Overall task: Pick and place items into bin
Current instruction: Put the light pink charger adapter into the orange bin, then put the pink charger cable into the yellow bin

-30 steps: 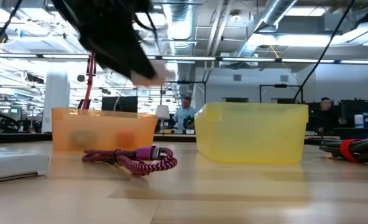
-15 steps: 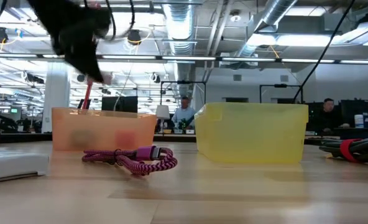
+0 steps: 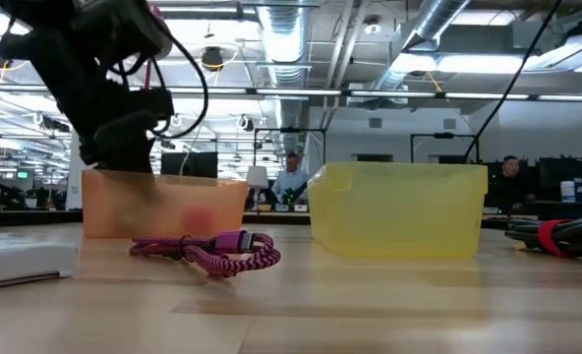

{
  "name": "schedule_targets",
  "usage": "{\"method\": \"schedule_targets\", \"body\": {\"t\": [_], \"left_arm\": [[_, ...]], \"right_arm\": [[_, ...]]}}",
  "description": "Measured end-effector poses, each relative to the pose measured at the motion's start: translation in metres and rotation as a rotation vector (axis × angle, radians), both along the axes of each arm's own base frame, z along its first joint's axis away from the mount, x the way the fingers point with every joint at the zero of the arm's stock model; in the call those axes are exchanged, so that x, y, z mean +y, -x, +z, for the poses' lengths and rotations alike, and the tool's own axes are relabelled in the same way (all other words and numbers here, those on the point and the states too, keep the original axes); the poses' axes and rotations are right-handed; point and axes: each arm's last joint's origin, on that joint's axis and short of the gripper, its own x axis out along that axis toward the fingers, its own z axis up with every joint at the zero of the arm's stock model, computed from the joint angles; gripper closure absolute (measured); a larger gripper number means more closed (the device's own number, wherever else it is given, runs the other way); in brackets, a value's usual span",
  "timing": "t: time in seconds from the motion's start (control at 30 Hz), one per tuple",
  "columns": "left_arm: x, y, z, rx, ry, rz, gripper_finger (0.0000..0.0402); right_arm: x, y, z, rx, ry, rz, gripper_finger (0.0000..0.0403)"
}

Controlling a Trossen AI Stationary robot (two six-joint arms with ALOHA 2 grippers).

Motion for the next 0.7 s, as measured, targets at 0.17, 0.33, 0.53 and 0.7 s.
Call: {"method": "schedule_targets", "body": {"t": [0.17,0.33,0.53,0.7], "left_arm": [[0.0001,-0.0004,-0.0021,0.013,0.026,-0.081,0.0198],[0.0007,-0.0046,0.0003,-0.015,-0.007,-0.132,0.0197],[0.0030,-0.0051,0.0005,-0.015,-0.013,-0.131,0.0180],[0.0057,-0.0052,0.0004,-0.008,-0.024,-0.132,0.0152]], "right_arm": [[0.0000,0.0000,0.0000,-0.001,0.000,0.000,0.0268],[0.0000,-0.0001,0.0000,-0.001,0.000,0.000,0.0268],[0.0001,-0.0004,-0.0001,0.000,0.000,0.000,0.0267],[0.0001,-0.0004,-0.0001,0.000,0.000,0.000,0.0268]]}}
